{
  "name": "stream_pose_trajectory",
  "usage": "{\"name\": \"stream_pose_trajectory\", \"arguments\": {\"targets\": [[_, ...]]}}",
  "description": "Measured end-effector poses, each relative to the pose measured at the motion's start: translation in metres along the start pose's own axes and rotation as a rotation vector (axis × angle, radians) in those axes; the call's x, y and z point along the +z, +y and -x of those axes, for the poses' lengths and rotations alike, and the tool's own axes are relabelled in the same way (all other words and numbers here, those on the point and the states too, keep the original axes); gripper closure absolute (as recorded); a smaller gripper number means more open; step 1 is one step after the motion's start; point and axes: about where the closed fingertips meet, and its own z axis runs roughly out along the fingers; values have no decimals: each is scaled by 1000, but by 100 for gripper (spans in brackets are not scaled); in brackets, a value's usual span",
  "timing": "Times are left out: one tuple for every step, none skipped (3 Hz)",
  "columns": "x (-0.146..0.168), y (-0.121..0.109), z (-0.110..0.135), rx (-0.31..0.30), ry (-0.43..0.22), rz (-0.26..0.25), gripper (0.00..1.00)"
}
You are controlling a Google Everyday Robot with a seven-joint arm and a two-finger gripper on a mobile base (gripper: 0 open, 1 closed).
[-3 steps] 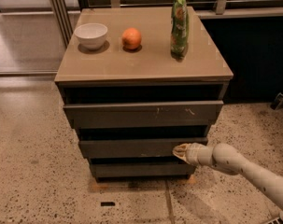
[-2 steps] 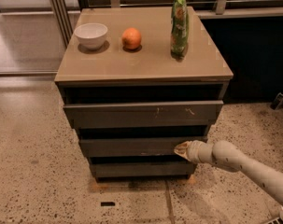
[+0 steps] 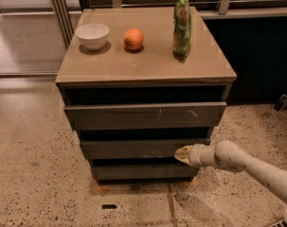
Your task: Close middle drawer
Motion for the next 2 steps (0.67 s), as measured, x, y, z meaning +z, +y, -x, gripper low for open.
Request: {"name": "stream_pose_trajectory", "arguments": {"targets": [[-17, 42, 11, 22, 12, 156, 100], [-41, 79, 21, 56, 36, 291, 100]]}}
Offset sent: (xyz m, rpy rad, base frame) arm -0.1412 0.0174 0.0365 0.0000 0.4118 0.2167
